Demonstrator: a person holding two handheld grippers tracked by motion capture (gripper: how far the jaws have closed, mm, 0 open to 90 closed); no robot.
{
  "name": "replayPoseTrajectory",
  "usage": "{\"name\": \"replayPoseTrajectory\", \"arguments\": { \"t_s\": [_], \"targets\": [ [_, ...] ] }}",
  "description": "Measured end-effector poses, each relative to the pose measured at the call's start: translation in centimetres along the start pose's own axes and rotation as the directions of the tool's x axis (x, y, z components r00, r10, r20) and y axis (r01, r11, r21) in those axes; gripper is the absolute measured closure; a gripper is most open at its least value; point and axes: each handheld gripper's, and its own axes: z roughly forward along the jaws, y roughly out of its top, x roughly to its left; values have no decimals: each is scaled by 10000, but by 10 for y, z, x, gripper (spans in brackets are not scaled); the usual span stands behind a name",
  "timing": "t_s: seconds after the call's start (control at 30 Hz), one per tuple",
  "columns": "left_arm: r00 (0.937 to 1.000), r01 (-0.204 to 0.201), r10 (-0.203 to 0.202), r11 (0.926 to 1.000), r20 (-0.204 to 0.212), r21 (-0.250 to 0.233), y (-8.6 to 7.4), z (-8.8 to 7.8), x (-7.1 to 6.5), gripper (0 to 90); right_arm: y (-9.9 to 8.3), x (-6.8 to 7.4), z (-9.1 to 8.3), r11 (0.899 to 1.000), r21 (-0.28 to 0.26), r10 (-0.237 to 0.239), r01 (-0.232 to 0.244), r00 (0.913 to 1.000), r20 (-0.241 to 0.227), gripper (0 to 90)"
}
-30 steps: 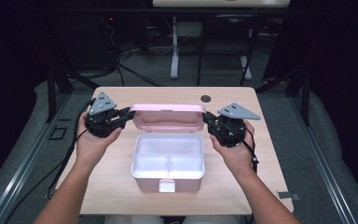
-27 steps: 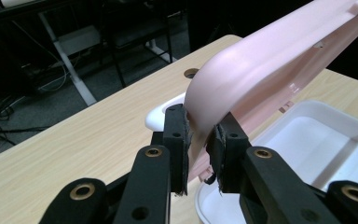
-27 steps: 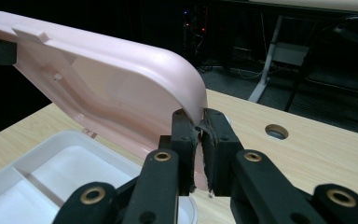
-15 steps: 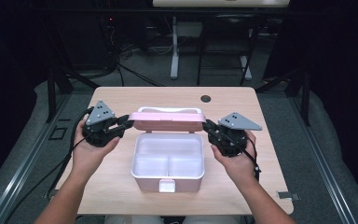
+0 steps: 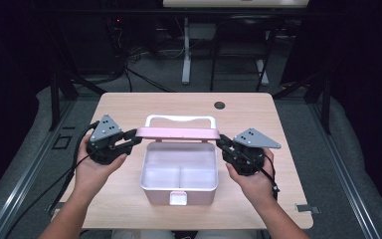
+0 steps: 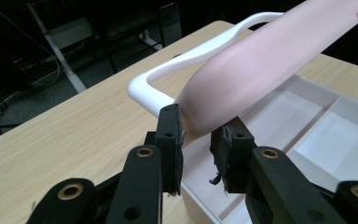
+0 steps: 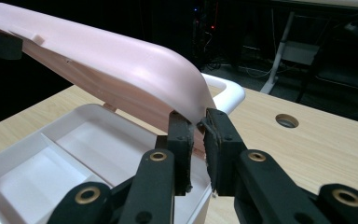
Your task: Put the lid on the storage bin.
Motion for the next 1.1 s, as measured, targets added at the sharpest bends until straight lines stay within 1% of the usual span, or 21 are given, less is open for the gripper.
{"name": "replayPoseTrajectory", "arguments": {
  "t_s": [0.13,0.17,0.27,0.4,0.57,0.7,0.8,1.1],
  "targets": [
    [9999,91,-91,9999,66,-85,-5,-2,-2,725,-3,1,-2,10000,50,24,-24,10000,-75,798],
    [10000,40,-40,10000,69,-57,-6,-2,-3,724,-4,1,-3,10000,61,43,-43,9999,-109,796],
    [9999,60,-59,9999,114,-92,-10,-4,-5,722,-8,2,-4,10000,62,62,-61,9998,-170,792],
    [9996,103,-100,9999,262,-120,-14,-7,-7,721,-12,4,-7,9999,98,62,-60,9997,-224,789],
    [9983,283,-274,9995,522,-157,-20,-11,-9,712,-16,6,-9,9999,107,64,-61,9996,-279,785],
    [9973,412,-397,9988,616,-248,-26,-13,-11,695,-21,7,-11,9998,134,124,-120,9992,-369,780],
    [9951,654,-628,9973,763,-326,-30,-12,-11,673,-25,8,-13,9998,162,122,-116,9990,-419,778],
    [9946,770,-757,9969,711,-163,-43,-10,-13,603,-34,8,-15,9995,274,199,-182,9977,-648,747]
  ]
}}
